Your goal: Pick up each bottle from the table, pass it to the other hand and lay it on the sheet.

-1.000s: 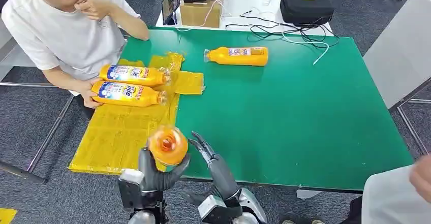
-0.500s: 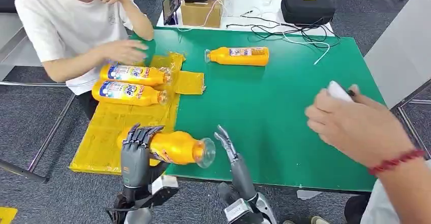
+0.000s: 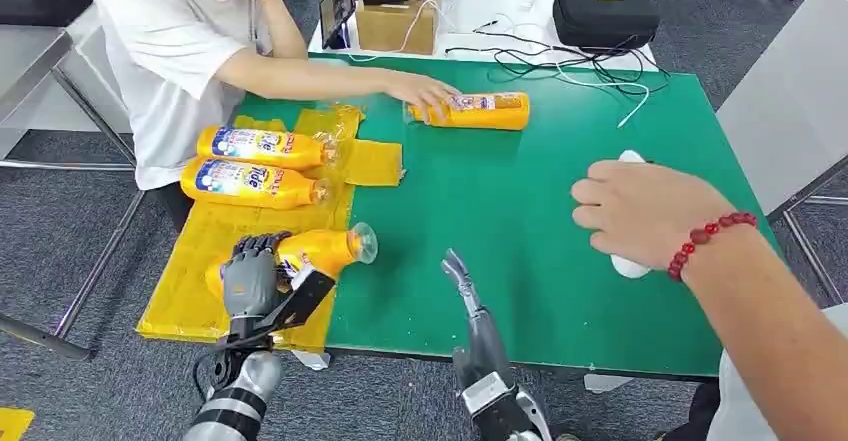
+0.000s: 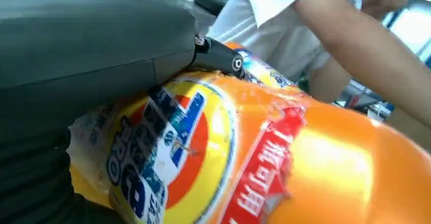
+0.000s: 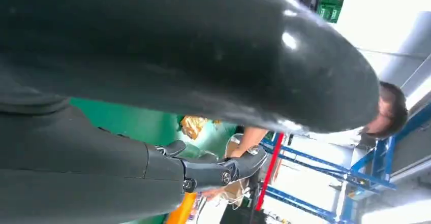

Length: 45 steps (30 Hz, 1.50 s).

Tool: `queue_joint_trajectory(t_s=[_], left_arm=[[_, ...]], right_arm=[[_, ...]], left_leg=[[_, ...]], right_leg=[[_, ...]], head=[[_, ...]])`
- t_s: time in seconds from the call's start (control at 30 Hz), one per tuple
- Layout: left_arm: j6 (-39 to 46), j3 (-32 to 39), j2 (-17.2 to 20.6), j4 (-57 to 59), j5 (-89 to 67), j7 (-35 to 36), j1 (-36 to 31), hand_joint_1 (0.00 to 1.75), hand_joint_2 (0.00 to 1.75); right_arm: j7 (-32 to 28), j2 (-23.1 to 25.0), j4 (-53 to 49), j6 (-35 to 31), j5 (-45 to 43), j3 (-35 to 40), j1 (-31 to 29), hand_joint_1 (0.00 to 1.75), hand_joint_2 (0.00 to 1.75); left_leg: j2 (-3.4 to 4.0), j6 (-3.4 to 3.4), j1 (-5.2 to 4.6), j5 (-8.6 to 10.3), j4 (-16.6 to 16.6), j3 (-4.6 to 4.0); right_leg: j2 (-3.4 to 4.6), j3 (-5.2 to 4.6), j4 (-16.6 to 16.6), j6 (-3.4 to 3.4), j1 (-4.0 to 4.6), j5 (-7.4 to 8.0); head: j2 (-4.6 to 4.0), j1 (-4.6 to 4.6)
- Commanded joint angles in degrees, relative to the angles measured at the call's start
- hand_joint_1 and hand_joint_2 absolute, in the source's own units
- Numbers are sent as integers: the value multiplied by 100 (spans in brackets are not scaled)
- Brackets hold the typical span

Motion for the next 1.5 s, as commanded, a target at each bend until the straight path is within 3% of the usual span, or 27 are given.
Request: queue_joint_trajectory(t_s=[0.03, 0.13, 0.2, 0.23, 0.27, 0.3, 0.37, 0.67, 0.77, 0.87, 1.27, 1.5], left_arm=[[-341, -940, 819, 1178, -278, 351, -387, 175, 175], [-765, -1477, 1088, 1055, -595, 578, -343, 175, 175], [-1082, -1671, 1171, 939, -603, 638, -296, 154, 175], [-1151, -1690, 1180, 921, -589, 657, -295, 154, 175], [-1347, -1776, 1200, 827, -532, 716, -261, 115, 175], [-1585, -1851, 1213, 822, -473, 773, -279, 31, 175], [-1924, -2014, 1247, 721, -342, 861, -273, 0, 175], [-2725, -2422, 1351, 582, 25, 1165, -435, 0, 175], [-2883, -2274, 1098, 419, 535, 1246, -485, 0, 175], [-2933, -2533, 1140, -25, 826, 922, -341, 0, 175], [-2069, -2819, 1080, -1699, 1982, -49, 430, 0, 175], [-1252, -2684, 790, -2814, 2748, -661, 857, 0, 175]], right_arm=[[18, 136, 333, 190, -76, -352, -100, 0, 0], [28, 143, 347, 253, -84, -457, -97, 0, 0], [40, 168, 355, 274, -115, -553, -93, 0, 0], [42, 175, 354, 286, -124, -567, -90, 0, 0], [50, 197, 344, 327, -126, -599, -82, 0, 0], [54, 210, 344, 354, -120, -616, -80, 0, 0], [51, 236, 353, 399, -99, -631, -76, 0, 0], [62, 237, 319, 466, -17, -690, -105, 0, 0], [76, 246, 347, 470, 30, -713, -63, 0, 0], [76, 241, 357, 464, 33, -714, -40, 0, 0], [23, 205, 434, 325, 69, -595, -42, 0, 0], [-143, 109, 411, -74, 380, -382, -29, 0, 0]], left_leg=[[12, -8, 4, -6, -8, 23], [8, -7, 3, -2, -8, 19], [4, -7, 3, -2, -6, 18], [10, -10, 7, -3, -7, 24], [11, -9, 3, -2, -10, 26], [7, -6, 1, -2, -7, 26], [3, -6, -1, -1, -7, 37], [2, -7, 2, -1, -9, 77], [-2, -11, 5, 4, -12, 74], [-23, -7, 0, 1, -5, 75], [-17, -6, -2, -6, 0, 50], [-15, -4, -1, -7, 5, 24]], right_leg=[[8, 20, -7, -10, 5, -4], [4, 17, -8, -10, 4, -1], [2, 16, -6, -10, 3, -2], [7, 22, -8, -14, 7, -1], [9, 23, -7, -12, 3, -1], [6, 24, -5, -8, 2, -1], [2, 35, -4, -9, 0, -2], [1, 82, -6, -13, 3, -2], [-5, 81, -13, -18, 5, 3], [-26, 86, -7, -13, 0, -3], [-22, 55, -4, -11, 0, -8], [-23, 29, 0, -8, 0, -8]], head=[[0, 4], [0, 2], [2, 4], [2, 2], [0, 0], [0, 2], [0, 0], [0, 2], [0, 2], [2, 2], [2, 2], [2, 2]])
